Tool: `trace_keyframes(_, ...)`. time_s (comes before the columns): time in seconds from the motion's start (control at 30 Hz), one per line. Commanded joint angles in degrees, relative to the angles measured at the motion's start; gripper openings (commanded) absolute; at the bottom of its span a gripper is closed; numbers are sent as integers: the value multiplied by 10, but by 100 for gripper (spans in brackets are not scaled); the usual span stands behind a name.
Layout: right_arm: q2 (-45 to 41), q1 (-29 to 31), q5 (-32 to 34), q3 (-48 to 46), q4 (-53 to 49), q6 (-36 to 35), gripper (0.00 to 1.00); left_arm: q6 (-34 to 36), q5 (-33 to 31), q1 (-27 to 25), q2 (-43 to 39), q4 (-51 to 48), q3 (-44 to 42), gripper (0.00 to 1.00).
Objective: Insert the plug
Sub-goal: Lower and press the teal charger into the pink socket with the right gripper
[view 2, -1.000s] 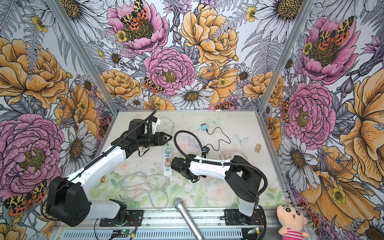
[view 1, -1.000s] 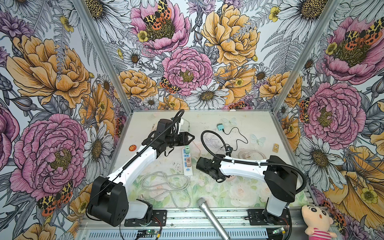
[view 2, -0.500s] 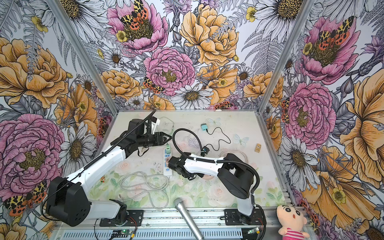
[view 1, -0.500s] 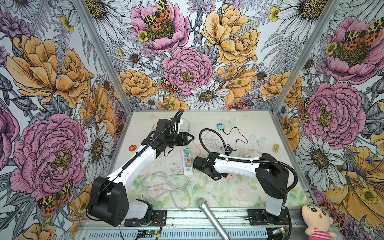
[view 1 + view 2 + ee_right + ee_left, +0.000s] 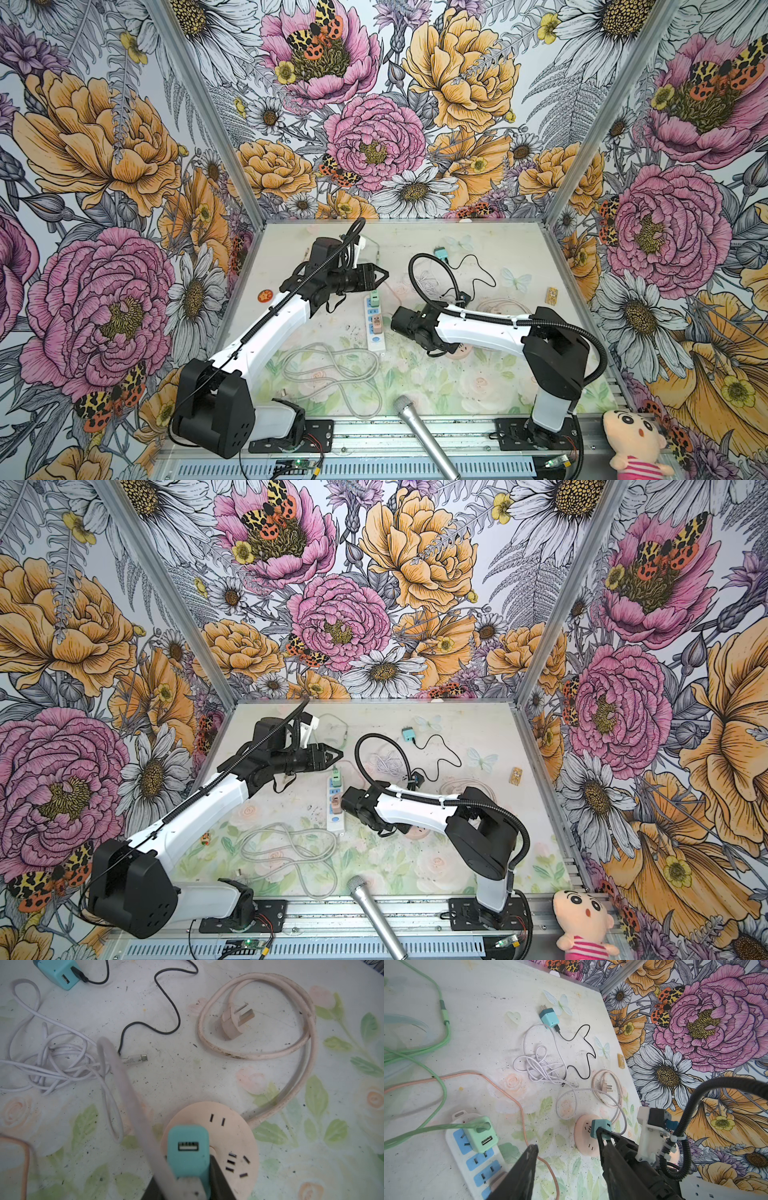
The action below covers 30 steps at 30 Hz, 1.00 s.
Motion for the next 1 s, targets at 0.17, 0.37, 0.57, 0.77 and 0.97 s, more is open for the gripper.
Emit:
trace_keyframes(0.17, 97, -32, -239, -28, 91, -5, 0, 15, -4, -12, 0, -31, 36, 54)
trace_keyframes(0.37, 106, -45, -259, -30, 102, -24, 0, 18, -5, -17, 14, -38, 49, 54)
trace_keyframes(0.57, 103, -40, -270, -50, 136, -22, 0, 28, -16, -23, 17, -54, 57, 54)
trace_keyframes(0.77, 86, -70, -256, -54, 148, -51, 0, 27, -24, -25, 18, -56, 57, 54)
trace_keyframes(0.97, 65, -70, -275, -83, 177, -54, 0, 30, -30, -27, 20, -60, 59, 54)
